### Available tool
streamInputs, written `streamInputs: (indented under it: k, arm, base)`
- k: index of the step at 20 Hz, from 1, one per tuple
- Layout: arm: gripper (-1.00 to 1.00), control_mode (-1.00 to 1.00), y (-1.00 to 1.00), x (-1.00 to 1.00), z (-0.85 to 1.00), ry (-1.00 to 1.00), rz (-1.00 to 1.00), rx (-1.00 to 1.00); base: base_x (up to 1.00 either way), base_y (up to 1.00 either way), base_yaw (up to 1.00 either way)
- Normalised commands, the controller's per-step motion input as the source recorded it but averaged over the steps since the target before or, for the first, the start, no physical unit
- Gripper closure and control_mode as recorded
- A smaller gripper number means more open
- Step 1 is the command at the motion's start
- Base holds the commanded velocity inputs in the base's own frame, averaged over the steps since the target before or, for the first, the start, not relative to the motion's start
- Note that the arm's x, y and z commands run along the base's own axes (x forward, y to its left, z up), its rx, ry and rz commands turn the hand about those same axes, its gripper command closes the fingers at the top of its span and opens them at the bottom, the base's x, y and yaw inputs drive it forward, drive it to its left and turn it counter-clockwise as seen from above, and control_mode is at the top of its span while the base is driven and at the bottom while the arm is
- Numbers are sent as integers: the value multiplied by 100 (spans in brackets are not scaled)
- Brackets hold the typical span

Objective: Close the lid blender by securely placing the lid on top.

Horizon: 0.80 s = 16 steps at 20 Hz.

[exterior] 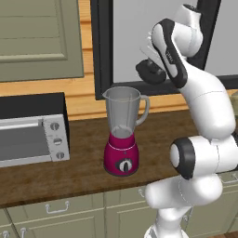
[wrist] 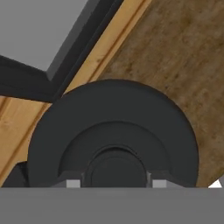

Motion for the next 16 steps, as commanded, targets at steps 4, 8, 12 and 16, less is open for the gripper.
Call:
streamInputs:
  k: [4, 8, 12, 16]
  arm:
    - [100, -100, 75, 2, 0, 0, 5, 12]
    - [100, -100, 76, 6, 0, 1, 4, 7]
    - [100, -100, 81, 1, 0, 10, 5, 0]
    - [100, -100, 72, 1, 0, 17, 5, 0]
  base:
    - [0, 0, 0]
    - [0, 0, 0]
    - [0, 0, 0]
    - [0, 0, 0]
